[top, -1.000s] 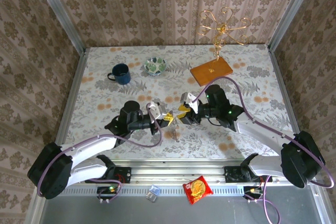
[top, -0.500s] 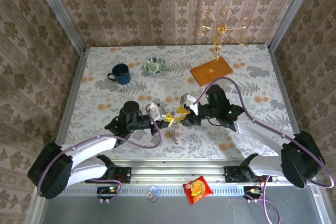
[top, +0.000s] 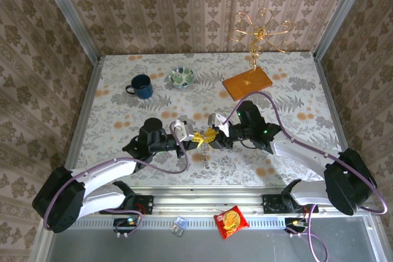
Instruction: Put the keys on the keyring
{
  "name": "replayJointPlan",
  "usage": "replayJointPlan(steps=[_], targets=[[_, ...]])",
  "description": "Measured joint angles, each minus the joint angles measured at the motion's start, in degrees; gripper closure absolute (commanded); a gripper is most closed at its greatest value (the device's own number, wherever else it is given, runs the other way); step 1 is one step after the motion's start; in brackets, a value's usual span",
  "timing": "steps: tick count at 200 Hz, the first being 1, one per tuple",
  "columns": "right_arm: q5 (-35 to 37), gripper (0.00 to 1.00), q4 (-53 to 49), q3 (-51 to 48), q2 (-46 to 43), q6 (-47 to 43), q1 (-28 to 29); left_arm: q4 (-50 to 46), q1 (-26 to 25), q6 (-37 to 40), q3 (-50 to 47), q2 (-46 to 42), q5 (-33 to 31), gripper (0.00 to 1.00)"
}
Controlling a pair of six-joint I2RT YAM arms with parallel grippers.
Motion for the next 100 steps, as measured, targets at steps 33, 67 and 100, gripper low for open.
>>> replayJointPlan(steps=[33, 67, 100], targets=[[-0.48, 1.00, 0.59, -0.02, -0.02, 0.24, 0.11, 0.50, 0.28, 0.00, -0.04, 0.00, 0.00, 1.00], [-0.55, 1.00, -0.24, 0.02, -0.02, -0.28, 0.11, 0.13, 0.52, 0.66, -0.24, -0.02, -0.55, 0.78], [-0.31, 1.00, -5.31, 1.57, -0.02, -2.82, 0.22, -2.95, 0.52, 3.23, -0.22, -1.05, -1.31, 0.66]])
